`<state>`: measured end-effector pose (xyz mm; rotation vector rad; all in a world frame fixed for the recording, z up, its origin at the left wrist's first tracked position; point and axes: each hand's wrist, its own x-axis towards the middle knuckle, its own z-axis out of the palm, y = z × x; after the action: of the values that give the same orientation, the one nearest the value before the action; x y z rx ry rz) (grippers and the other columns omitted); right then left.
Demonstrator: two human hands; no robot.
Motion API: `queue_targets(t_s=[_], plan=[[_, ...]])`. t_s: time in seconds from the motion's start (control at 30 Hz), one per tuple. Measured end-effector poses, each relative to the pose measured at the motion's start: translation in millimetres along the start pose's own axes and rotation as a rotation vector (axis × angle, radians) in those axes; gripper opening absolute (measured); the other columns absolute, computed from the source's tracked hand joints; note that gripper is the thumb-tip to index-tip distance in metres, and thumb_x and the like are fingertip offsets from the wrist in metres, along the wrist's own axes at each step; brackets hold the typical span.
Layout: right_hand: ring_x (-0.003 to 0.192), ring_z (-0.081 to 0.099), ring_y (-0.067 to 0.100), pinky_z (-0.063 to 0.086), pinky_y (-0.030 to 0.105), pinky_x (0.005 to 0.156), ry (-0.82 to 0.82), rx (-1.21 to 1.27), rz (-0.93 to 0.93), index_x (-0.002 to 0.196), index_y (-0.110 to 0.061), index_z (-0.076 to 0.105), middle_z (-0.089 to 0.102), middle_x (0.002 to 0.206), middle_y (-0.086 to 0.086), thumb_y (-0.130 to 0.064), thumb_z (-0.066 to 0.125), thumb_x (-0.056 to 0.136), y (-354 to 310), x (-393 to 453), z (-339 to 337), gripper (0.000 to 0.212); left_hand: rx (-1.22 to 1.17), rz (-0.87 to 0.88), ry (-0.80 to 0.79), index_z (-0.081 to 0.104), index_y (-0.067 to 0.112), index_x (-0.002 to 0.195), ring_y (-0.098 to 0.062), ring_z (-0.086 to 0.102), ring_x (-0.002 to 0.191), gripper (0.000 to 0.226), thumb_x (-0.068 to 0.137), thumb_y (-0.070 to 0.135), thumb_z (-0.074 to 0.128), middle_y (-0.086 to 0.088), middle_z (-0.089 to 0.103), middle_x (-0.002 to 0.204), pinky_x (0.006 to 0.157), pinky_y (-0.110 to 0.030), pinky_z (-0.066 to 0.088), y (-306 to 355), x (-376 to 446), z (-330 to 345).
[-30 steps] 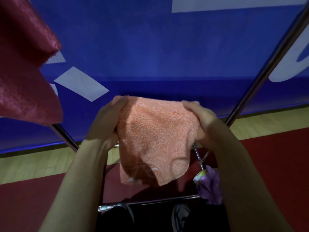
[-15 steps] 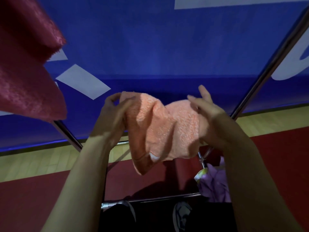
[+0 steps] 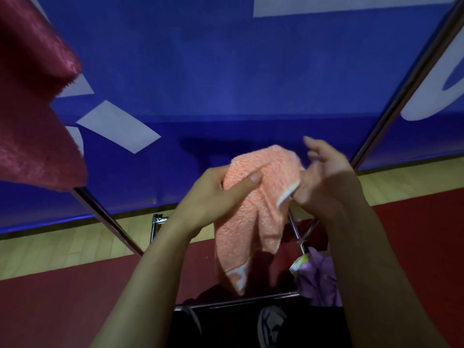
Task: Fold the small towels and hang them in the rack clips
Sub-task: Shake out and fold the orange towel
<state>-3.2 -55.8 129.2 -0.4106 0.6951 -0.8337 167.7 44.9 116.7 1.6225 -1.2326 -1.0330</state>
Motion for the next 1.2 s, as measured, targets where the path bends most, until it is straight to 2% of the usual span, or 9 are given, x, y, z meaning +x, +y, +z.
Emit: queue_targets(t_s=[0.1, 0.27, 0.4, 0.5, 0.57, 0.67, 0.83, 0.97, 1.2], plan=[[0.11, 0.068, 0.04, 0.058, 0.05, 0.087, 0.118, -0.029, 0.084, 0.133, -0.009, 0.042, 0.067, 0.107, 0.022, -0.036, 0.057, 0.099, -0.4, 5.0, -4.8, 0.046, -0.21, -0.078, 0.123, 0.078, 0.015, 0.105, -0.025, 0.077, 0.098, 0.039, 0.099, 0.051, 0.064, -0.005, 0.081, 0.099, 0.097, -0.051, 0.059, 4.9, 5.3, 2.9], [0.125, 0.061, 0.041, 0.052, 0.044, 0.093, 0.101, -0.779, 0.105, 0.147, -0.043, 0.031, 0.068, 0.127, 0.015, -0.073, 0.056, 0.087, 26.4, 9.5, -14.5, 0.073, -0.292, -0.139, 0.153, 0.076, 0.01, 0.109, -0.027, 0.076, 0.098, 0.041, 0.102, 0.047, 0.06, -0.014, 0.079, 0.104, 0.088, -0.043, 0.058, 7.8, 13.1, 9.4], [0.092, 0.076, 0.011, 0.058, 0.033, 0.081, -0.013, -0.841, -0.135, 0.157, -0.029, 0.025, 0.079, 0.097, -0.005, -0.031, 0.071, 0.093, 21.2, 8.1, -22.4, 0.078, -0.252, -0.106, 0.092, 0.076, 0.016, 0.11, -0.028, 0.076, 0.101, 0.039, 0.101, 0.051, 0.06, -0.008, 0.08, 0.104, 0.096, -0.048, 0.058, 9.2, 12.8, 9.3], [0.098, 0.075, 0.021, 0.06, 0.041, 0.088, -0.012, -0.848, -0.297, 0.144, -0.023, 0.05, 0.078, 0.103, 0.001, -0.012, 0.064, 0.099, 18.0, 8.0, -21.9, 0.049, -0.241, -0.113, 0.087, 0.074, 0.01, 0.104, -0.022, 0.076, 0.08, 0.046, 0.102, 0.053, 0.057, -0.005, 0.079, 0.085, 0.075, -0.031, 0.064, 9.1, 13.6, 6.7], [0.096, 0.074, 0.025, 0.058, 0.042, 0.092, -0.007, -0.778, -0.385, 0.13, -0.024, 0.062, 0.078, 0.101, 0.006, -0.005, 0.058, 0.101, 14.1, 6.2, -21.8, 0.034, -0.229, -0.137, 0.098, 0.075, 0.013, 0.106, -0.024, 0.077, 0.085, 0.054, 0.098, 0.064, 0.057, -0.006, 0.079, 0.088, 0.086, -0.042, 0.064, 6.3, 14.0, 1.9], [0.08, 0.057, 0.024, 0.047, 0.041, 0.079, 0.038, -0.713, -0.468, 0.118, -0.024, 0.073, 0.071, 0.085, 0.004, -0.007, 0.056, 0.101, 6.2, 6.1, -25.2, 0.029, -0.26, -0.183, 0.204, 0.077, 0.024, 0.111, -0.033, 0.075, 0.104, 0.043, 0.098, 0.06, 0.057, -0.005, 0.08, 0.104, 0.097, -0.06, 0.057, 0.0, 15.2, -8.7], [0.075, 0.049, 0.029, 0.04, 0.042, 0.07, 0.166, -0.831, -0.539, 0.11, -0.025, 0.078, 0.071, 0.085, 0.02, -0.016, 0.058, 0.096, 1.4, 12.4, -39.5, 0.026, -0.177, -0.237, 0.382, 0.078, 0.039, 0.109, -0.019, 0.073, 0.104, 0.025, 0.096, 0.03, 0.058, 0.005, 0.077, 0.112, 0.093, -0.044, 0.061, -13.3, 20.2, -24.3], [0.076, 0.066, 0.037, 0.056, 0.044, 0.073, 0.276, -0.931, -0.591, 0.115, -0.023, 0.075, 0.077, 0.097, 0.01, -0.014, 0.062, 0.098, -3.8, 11.1, -44.1, 0.023, -0.069, -0.264, 0.382, 0.078, 0.046, 0.096, -0.02, 0.069, 0.106, 0.023, 0.093, 0.031, 0.061, 0.008, 0.074, 0.111, 0.095, -0.041, 0.057, -17.5, 21.1, -27.8], [0.072, 0.07, 0.003, 0.053, 0.017, 0.063, 0.464, -0.921, -0.693, 0.113, -0.021, 0.074, 0.076, 0.091, -0.005, -0.018, 0.063, 0.096, -20.0, 1.5, -64.7, 0.02, -0.085, -0.197, 0.457, 0.076, 0.038, 0.103, -0.02, 0.069, 0.099, 0.019, 0.092, 0.025, 0.067, -0.007, 0.073, 0.114, 0.087, -0.042, 0.058, -36.0, 18.1, -54.0]])
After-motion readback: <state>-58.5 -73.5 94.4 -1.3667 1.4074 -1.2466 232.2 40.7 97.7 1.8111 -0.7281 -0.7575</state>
